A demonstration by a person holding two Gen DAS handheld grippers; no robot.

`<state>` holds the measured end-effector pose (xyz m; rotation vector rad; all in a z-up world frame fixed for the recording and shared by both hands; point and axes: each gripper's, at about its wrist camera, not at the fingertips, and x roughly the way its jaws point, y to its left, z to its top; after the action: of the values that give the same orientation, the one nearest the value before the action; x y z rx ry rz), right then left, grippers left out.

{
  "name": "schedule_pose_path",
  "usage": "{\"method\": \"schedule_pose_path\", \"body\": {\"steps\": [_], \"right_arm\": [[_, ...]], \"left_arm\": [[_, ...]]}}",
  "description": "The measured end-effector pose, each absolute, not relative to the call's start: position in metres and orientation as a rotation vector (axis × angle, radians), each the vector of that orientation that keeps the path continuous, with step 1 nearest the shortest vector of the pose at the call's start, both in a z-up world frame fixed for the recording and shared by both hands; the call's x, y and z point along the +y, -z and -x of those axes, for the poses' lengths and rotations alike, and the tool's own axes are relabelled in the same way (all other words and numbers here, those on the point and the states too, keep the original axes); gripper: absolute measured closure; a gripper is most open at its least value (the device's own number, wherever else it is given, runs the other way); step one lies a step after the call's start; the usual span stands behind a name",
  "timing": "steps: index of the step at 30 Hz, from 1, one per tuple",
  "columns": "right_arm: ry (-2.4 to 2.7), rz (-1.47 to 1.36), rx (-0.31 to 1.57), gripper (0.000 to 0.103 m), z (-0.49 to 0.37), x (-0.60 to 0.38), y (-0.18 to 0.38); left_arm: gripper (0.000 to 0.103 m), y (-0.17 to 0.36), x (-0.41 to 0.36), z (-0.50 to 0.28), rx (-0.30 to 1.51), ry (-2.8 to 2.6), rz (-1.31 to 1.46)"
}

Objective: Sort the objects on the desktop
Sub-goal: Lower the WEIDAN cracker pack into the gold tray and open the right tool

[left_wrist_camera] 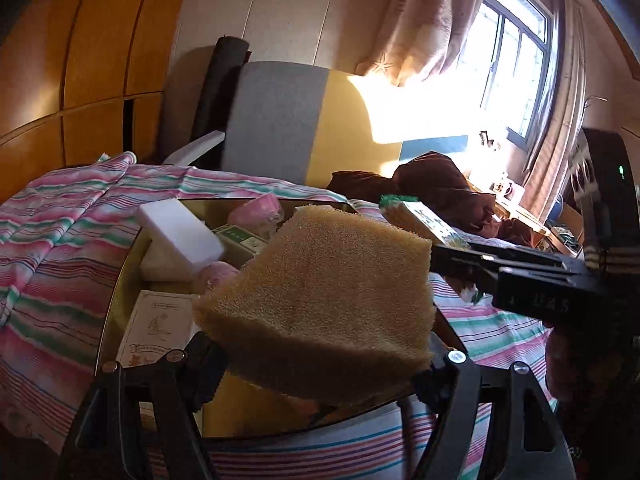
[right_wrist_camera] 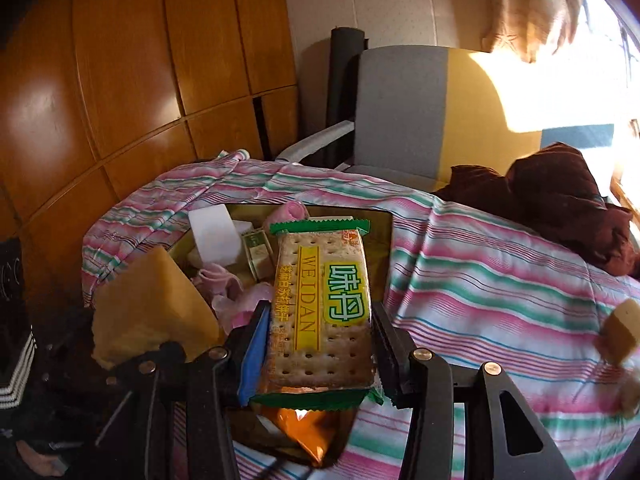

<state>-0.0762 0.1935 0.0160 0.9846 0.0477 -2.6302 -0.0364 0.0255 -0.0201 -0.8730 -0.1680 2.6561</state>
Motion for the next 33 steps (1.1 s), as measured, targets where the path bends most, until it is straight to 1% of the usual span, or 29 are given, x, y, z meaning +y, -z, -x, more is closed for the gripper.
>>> {"method": "schedule_pose_path", "body": {"steps": [7,11,15,22,26,29,33], "right_arm": [[2.557,-1.062,0.169,0.054,0.131,0.142,-0.004],[2.534,-1.092,0.184,0.053,0.147,0.13,0.003],[2.516,-1.1,0.138,0.048,0.152,0.133,0.005],[2.571,-1.042,0.092,0.048,0.135,0.148,-0.006],[2.62,-1.007,0.018,0.045,0.112,0.174,-0.011],[2.661,-0.992,-0.044,0.043,0.094,0.198,-0.012],[2.7,-0.988,-0.135,0.041,0.072,0.228,-0.009]], "left_arm": [[0.024,0.037,0.01,0.054,-0.181,-2.679,0.922],[0.022,0.041,0.001,0.058,-0.202,-2.693,0.927],[0.021,0.039,-0.004,0.06,-0.221,-2.702,0.909],[0.021,0.028,-0.002,0.071,-0.198,-2.726,0.866],[0.021,0.026,0.0,0.096,-0.199,-2.706,0.946],[0.02,0.023,-0.005,0.097,-0.272,-2.666,0.955],[0.02,0.004,-0.021,0.076,-0.371,-2.686,0.836]]}}
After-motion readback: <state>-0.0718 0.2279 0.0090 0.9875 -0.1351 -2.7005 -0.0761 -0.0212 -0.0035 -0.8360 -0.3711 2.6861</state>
